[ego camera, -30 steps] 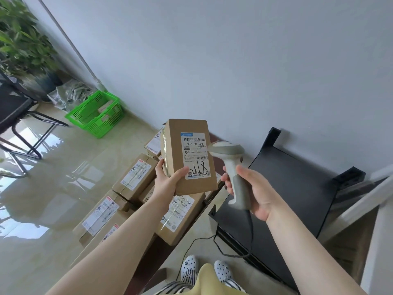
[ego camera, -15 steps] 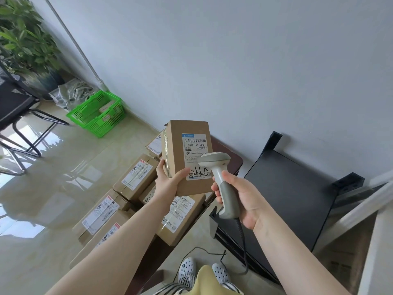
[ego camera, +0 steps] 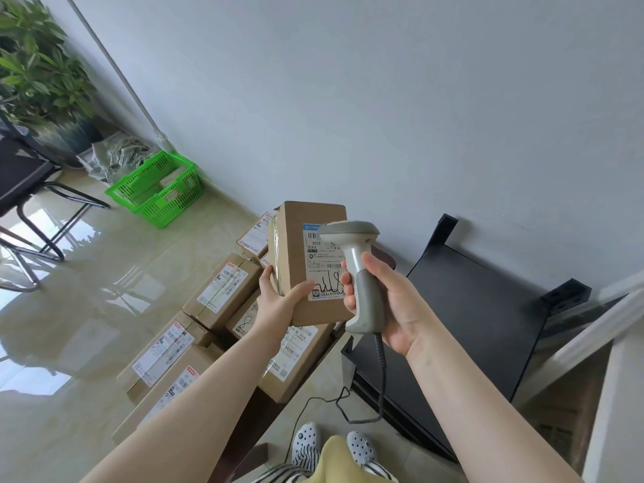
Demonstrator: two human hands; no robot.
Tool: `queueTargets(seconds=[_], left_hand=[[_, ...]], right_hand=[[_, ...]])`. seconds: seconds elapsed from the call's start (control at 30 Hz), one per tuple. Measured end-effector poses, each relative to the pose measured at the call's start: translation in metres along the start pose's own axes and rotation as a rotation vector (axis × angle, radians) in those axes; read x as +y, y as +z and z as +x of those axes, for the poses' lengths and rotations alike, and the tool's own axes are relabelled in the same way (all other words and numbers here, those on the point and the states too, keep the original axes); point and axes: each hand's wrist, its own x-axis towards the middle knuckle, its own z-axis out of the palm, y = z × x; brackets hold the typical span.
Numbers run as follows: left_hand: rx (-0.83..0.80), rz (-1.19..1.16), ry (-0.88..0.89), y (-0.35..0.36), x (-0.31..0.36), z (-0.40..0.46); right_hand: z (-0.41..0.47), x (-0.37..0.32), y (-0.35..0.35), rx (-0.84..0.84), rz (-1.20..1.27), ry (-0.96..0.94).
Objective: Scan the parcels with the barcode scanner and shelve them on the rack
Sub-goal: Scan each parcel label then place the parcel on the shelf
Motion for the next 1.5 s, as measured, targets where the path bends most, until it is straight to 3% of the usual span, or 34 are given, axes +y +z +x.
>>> queueTargets(seconds=[0.6, 0.7, 0.87, 0.97, 1.27, 1.5], left_hand=[[0.007, 0.008, -0.003, 0.004, 0.004, -0.004], [0.016, 0.0, -0.013, 0.002, 0.005, -0.004], [0.037, -0.026, -0.022, -0.001, -0.001, -0.006], [0.027, -0.042, -0.017, -0.001, -0.007, -0.006], [-0.02, -0.05, 0.003, 0.01, -0.004, -0.018], [-0.005, -0.073, 0.004, 0.019, -0.003, -0.033]], right_hand=[[0.003, 0.004, -0.008, 0.067, -0.019, -0.026], [0.007, 0.007, -0.02, 0.248, -0.098, -0.096], [0.026, 0.026, -0.083, 0.791, -0.299, -0.158], [0.032, 0.037, -0.124, 0.97, -0.351, -0.149], [0.055, 0.05, -0.174, 1.077, -0.323, -0.062], [0.052, 0.057, -0.194, 1.073, -0.48, -0.002]])
